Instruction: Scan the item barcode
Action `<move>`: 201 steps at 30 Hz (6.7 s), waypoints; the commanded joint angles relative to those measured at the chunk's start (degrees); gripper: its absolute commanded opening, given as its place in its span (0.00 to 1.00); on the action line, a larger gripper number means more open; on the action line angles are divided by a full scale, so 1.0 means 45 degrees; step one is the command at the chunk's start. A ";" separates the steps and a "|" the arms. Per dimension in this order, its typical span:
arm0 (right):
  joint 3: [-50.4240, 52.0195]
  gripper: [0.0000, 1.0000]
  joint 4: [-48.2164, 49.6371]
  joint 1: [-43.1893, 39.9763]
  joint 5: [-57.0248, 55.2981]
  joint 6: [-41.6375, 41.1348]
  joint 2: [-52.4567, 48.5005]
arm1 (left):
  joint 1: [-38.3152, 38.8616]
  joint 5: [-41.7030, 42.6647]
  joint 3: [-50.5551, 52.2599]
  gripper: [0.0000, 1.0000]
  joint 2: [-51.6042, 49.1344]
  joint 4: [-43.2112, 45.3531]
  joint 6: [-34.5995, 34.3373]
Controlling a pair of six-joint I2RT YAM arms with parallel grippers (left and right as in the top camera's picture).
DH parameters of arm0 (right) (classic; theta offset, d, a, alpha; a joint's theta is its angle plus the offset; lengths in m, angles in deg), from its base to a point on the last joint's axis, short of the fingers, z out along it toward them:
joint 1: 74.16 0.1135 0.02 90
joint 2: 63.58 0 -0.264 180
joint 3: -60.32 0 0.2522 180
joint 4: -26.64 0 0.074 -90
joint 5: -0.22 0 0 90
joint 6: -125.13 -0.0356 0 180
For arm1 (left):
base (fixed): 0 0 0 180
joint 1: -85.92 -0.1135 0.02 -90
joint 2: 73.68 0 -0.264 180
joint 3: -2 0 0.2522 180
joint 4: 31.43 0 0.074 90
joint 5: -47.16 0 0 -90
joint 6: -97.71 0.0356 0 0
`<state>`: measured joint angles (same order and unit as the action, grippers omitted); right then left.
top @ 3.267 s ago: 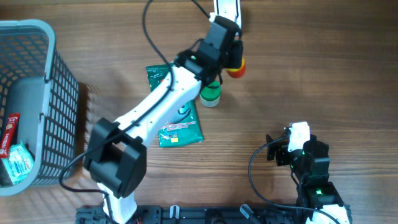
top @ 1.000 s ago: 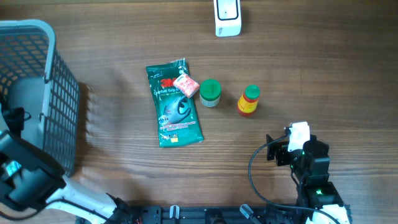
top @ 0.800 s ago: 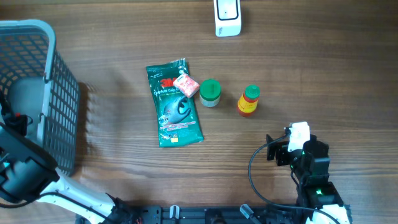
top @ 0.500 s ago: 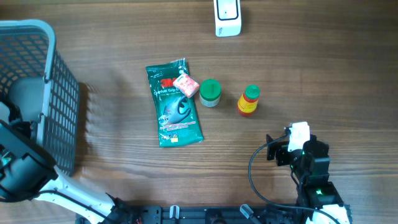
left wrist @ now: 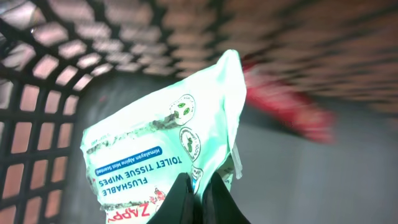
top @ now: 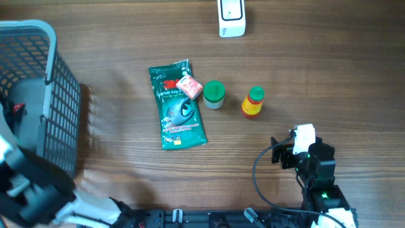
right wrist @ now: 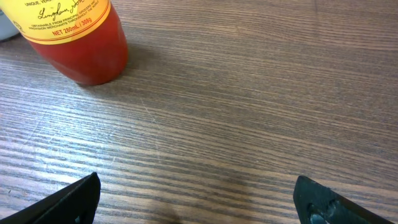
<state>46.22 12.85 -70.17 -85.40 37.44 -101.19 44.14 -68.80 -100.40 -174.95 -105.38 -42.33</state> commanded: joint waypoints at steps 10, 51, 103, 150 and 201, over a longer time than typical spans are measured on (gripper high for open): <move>0.0010 1.00 0.0024 0.0039 -0.0126 0.0131 0.0053 | 0.5217 0.3036 -0.0568 0.04 0.8106 0.1817 0.0345; 0.0010 1.00 0.0019 0.0039 -0.0126 0.0126 0.0053 | 1.7267 -0.3711 0.0146 0.65 0.6601 0.4498 0.2074; 0.0010 1.00 0.0024 0.0039 -0.0126 0.0136 0.0053 | -0.0709 0.4362 0.0316 1.00 -0.3915 0.6023 1.5373; 0.0010 1.00 0.0024 0.0039 -0.0126 0.0131 0.0053 | 0.9165 0.9146 0.0151 0.04 0.7703 0.2841 0.7310; 0.0010 1.00 0.0092 0.0039 -0.1069 0.1564 0.0053 | 1.6796 0.1423 0.3526 1.00 0.9899 0.0345 0.8879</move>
<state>46.22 12.87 -70.17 -86.43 38.46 -101.19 119.97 -58.35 -85.19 -133.69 -91.63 -3.03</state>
